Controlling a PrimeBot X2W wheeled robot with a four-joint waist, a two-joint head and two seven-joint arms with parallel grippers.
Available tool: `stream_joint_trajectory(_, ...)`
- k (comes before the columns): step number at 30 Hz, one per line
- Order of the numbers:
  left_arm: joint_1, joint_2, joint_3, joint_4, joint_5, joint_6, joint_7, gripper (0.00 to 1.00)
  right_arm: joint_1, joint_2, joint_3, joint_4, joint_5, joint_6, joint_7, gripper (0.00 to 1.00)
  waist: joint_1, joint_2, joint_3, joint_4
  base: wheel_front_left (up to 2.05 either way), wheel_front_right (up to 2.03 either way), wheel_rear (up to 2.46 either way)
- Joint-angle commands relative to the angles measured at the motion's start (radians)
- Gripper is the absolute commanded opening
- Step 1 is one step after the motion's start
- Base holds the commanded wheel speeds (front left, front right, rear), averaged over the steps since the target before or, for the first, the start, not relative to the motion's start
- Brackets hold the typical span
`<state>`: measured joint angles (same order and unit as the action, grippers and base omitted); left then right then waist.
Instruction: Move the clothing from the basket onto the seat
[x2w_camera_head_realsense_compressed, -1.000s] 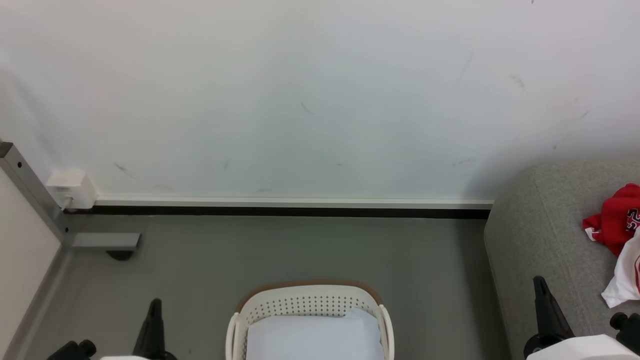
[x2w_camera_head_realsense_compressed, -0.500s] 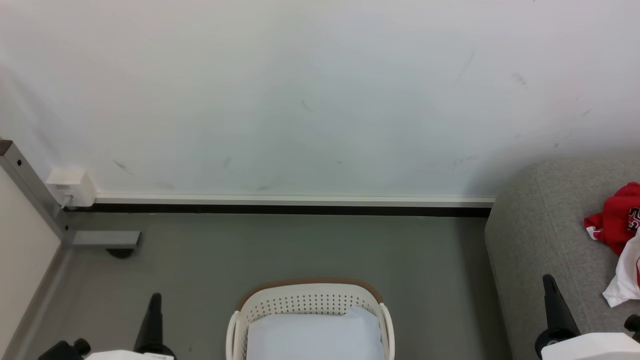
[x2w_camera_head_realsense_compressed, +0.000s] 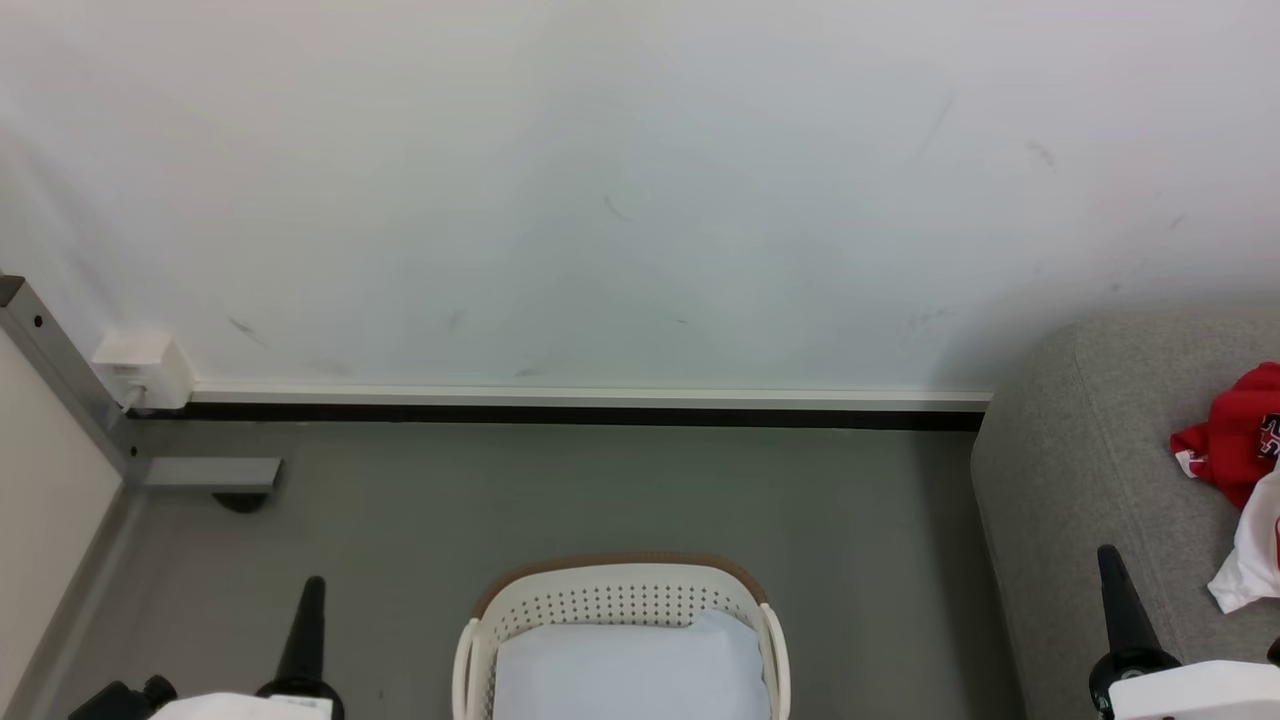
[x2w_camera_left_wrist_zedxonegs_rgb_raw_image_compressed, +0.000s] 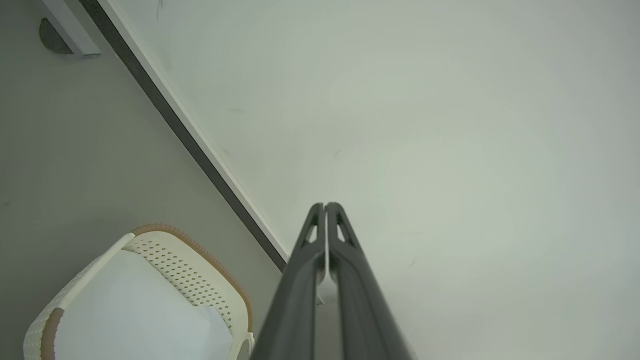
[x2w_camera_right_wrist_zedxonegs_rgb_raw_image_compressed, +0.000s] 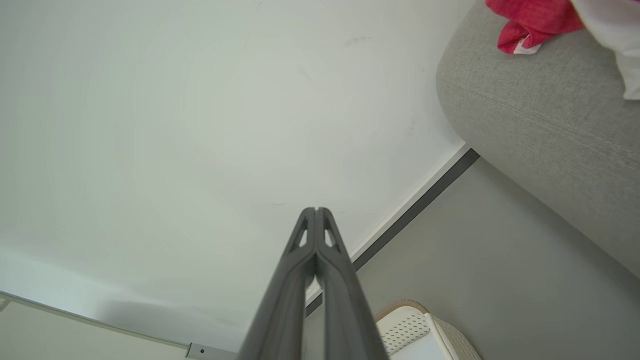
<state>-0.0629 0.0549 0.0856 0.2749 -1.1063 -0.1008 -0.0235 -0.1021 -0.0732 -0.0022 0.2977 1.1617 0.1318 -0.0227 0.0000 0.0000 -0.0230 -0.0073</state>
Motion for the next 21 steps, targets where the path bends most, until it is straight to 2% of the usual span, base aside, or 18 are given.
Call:
stream_joint_trajectory(1,-0.023,0.004,0.004,-0.013,-0.040,-0.006,0.008,0.00,-0.016,-0.002,-0.011,-0.014,0.031,-0.001,0.009,0.00,0.0000,0.0000,0.001,0.000,0.00,0.00,0.00)
stream_joint_trajectory(21,-0.034,0.001,0.015,-0.020,-0.214,-0.016,0.057,0.00,-0.014,0.007,-0.050,-0.030,0.187,-0.001,0.056,0.00,0.0000,0.0000,0.009,0.002,0.00,0.00,0.00)
